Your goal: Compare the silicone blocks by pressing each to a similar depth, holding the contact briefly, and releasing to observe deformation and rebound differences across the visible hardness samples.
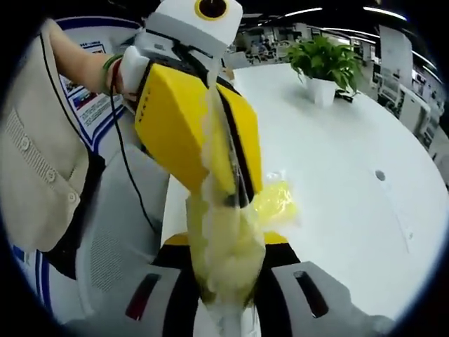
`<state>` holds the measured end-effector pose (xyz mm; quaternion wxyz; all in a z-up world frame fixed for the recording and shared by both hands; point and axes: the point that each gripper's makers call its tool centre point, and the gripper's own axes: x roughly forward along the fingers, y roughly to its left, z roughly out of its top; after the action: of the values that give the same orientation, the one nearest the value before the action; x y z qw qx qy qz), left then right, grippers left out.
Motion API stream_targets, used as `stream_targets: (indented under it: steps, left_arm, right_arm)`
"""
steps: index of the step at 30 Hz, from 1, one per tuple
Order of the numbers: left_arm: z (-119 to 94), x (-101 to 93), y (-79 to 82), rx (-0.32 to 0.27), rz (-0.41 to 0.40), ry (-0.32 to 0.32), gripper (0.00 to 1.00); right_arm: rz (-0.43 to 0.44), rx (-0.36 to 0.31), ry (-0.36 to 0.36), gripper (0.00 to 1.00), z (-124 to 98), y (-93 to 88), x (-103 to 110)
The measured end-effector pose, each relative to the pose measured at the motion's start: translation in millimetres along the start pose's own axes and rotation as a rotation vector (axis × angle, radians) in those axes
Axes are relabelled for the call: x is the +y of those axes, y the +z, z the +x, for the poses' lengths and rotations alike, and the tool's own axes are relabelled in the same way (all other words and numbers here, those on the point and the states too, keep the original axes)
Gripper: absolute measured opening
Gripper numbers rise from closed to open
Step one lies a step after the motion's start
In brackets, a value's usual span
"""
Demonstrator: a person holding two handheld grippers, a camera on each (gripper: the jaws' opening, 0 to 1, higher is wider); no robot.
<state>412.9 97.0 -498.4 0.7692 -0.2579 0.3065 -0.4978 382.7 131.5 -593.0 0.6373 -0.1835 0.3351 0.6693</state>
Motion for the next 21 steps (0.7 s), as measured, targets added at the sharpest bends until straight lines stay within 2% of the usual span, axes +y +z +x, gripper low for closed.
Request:
stream_targets:
  steps: [3,4,8,9,11,12,15,18,21]
  left_arm:
    - [2.8,-0.4,-1.9,0.005,-0.009,-0.008,0.0]
    - [2.9,2.2,-0.5,-0.006,-0.001,0.006,0.0]
    - [5.5,1.3,-3.9,0.008,-0.029,-0.015,0.0]
    - [5.6,3.8,-1.8,-0.009,-0.019,0.003,0.0]
    - [6.6,1.9,-4.1,0.003,-0.041,-0.018,0.0]
    - [6.5,4.7,-2.4,-0.009,-0.034,0.0,0.0]
    - [8.6,5.2,-5.1,0.004,-0.045,-0.007,0.0]
    - [11.0,6.2,-6.7,0.003,-0.047,-0.007,0.0]
    - [15.0,10.6,-9.6,0.007,-0.053,0.0,0.0]
  right_arm:
    - [0.009,-0.041,-0.003,0.28,-2.8,6.7,-2.0]
    - [0.012,-0.051,-0.006,0.29,-3.9,8.5,-2.1]
    - [0.004,-0.073,-0.024,0.38,-6.5,12.4,-3.7]
    - [-0.002,-0.077,-0.033,0.4,-7.4,12.8,-4.6]
    - [-0.002,-0.087,-0.041,0.43,-8.9,13.2,-4.9]
    - [-0.001,-0.092,-0.049,0.44,-10.1,13.3,-5.2]
    - [-0.014,-0.108,-0.079,0.49,-15.1,13.8,-5.5]
    - [-0.014,-0.126,-0.102,0.48,-22.3,13.5,-4.6]
    - [0.001,-0.174,-0.154,0.48,-36.2,12.6,-3.9]
